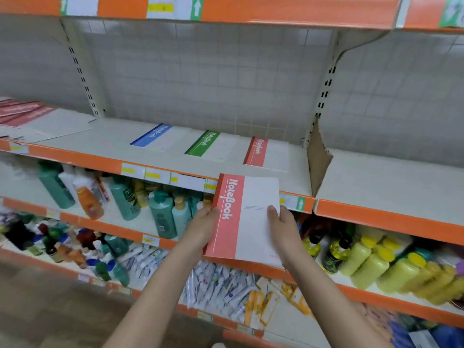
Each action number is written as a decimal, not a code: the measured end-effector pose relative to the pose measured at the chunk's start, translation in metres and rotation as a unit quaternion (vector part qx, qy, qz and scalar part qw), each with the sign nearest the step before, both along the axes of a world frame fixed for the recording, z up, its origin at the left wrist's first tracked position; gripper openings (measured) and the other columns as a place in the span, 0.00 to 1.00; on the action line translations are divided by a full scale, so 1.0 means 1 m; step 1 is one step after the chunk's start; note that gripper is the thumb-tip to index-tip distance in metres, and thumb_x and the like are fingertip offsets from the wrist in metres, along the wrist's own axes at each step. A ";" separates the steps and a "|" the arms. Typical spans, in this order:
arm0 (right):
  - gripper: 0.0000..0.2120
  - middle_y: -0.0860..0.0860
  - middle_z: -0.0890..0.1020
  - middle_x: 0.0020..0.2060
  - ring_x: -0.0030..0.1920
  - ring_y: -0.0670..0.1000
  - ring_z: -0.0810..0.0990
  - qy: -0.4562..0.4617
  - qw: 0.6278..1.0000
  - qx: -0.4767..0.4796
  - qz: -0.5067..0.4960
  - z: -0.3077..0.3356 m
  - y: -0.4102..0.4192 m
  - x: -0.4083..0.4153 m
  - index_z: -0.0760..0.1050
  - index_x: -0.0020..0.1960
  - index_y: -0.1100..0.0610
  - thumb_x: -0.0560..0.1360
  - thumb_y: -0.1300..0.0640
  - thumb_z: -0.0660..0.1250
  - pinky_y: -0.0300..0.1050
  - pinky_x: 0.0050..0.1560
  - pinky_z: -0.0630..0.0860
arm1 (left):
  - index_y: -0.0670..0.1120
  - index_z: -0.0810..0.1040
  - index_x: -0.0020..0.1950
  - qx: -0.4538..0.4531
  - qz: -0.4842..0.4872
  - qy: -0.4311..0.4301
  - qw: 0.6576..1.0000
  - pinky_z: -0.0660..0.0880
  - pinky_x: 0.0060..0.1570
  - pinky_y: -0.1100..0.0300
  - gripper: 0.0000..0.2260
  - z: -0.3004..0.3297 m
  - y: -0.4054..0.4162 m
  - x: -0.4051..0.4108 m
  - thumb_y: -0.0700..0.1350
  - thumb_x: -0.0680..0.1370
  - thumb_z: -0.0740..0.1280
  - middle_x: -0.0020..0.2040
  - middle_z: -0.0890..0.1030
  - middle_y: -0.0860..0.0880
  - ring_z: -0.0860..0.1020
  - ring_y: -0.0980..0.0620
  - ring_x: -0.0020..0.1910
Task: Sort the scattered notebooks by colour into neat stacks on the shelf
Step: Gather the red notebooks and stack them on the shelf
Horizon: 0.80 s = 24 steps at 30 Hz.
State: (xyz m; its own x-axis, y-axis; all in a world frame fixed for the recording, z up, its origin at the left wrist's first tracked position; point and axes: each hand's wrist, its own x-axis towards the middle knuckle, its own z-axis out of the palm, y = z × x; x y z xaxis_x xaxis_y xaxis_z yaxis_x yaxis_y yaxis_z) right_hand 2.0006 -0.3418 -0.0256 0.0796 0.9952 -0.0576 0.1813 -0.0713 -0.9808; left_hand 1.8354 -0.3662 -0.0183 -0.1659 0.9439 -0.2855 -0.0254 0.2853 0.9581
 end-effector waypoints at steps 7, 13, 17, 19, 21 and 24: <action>0.15 0.54 0.78 0.52 0.48 0.52 0.77 -0.038 0.999 -0.009 -0.026 0.028 0.075 0.014 0.70 0.59 0.59 0.82 0.52 0.52 0.40 0.37 0.69 | 0.46 0.76 0.48 0.019 -0.028 0.022 0.999 0.73 0.25 0.67 0.11 0.023 0.083 0.009 0.49 0.82 0.58 0.35 0.83 0.53 0.81 0.58 0.29; 0.17 0.57 0.79 0.53 0.49 0.55 0.77 -0.066 0.997 -0.019 -0.045 0.034 0.152 0.017 0.72 0.58 0.61 0.82 0.50 0.51 0.42 0.39 0.69 | 0.46 0.76 0.43 0.021 -0.058 0.040 0.997 0.73 0.26 0.67 0.12 0.034 0.162 0.008 0.48 0.82 0.58 0.32 0.82 0.53 0.81 0.57 0.28; 0.20 0.54 0.76 0.50 0.47 0.53 0.75 -0.099 0.992 -0.046 -0.057 0.035 0.200 0.017 0.70 0.58 0.60 0.81 0.45 0.50 0.42 0.38 0.67 | 0.44 0.75 0.44 0.007 -0.090 0.070 0.993 0.75 0.30 0.64 0.12 0.038 0.218 0.008 0.46 0.83 0.57 0.36 0.82 0.48 0.81 0.53 0.32; 0.17 0.53 0.74 0.47 0.47 0.53 0.74 -0.116 0.990 -0.053 -0.063 0.033 0.222 0.017 0.68 0.55 0.60 0.81 0.47 0.52 0.43 0.42 0.66 | 0.44 0.75 0.43 0.002 -0.104 0.085 0.991 0.75 0.28 0.65 0.12 0.038 0.243 0.008 0.44 0.82 0.57 0.36 0.81 0.48 0.80 0.54 0.31; 0.12 0.53 0.74 0.46 0.46 0.54 0.74 -0.126 0.988 -0.061 -0.067 0.031 0.243 0.019 0.68 0.51 0.61 0.80 0.51 0.55 0.43 0.43 0.68 | 0.44 0.76 0.42 0.000 -0.114 0.103 0.988 0.74 0.26 0.66 0.12 0.037 0.265 0.009 0.43 0.82 0.57 0.35 0.81 0.49 0.80 0.54 0.30; 0.10 0.52 0.72 0.36 0.37 0.53 0.73 -0.145 0.985 -0.060 -0.076 0.029 0.268 0.025 0.67 0.39 0.59 0.77 0.57 0.58 0.41 0.33 0.65 | 0.44 0.77 0.44 -0.003 -0.138 0.134 0.981 0.78 0.36 0.61 0.12 0.034 0.293 0.010 0.43 0.82 0.57 0.40 0.83 0.46 0.82 0.49 0.37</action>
State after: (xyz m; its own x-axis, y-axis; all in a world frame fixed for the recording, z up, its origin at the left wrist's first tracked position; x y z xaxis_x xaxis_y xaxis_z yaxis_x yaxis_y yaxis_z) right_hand 2.0253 -0.0739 0.0034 0.2577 0.9578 -0.1276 0.4310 -0.2322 -0.8720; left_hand 1.8450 -0.0731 0.0156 0.0263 0.9619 -0.2723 0.3055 0.2516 0.9184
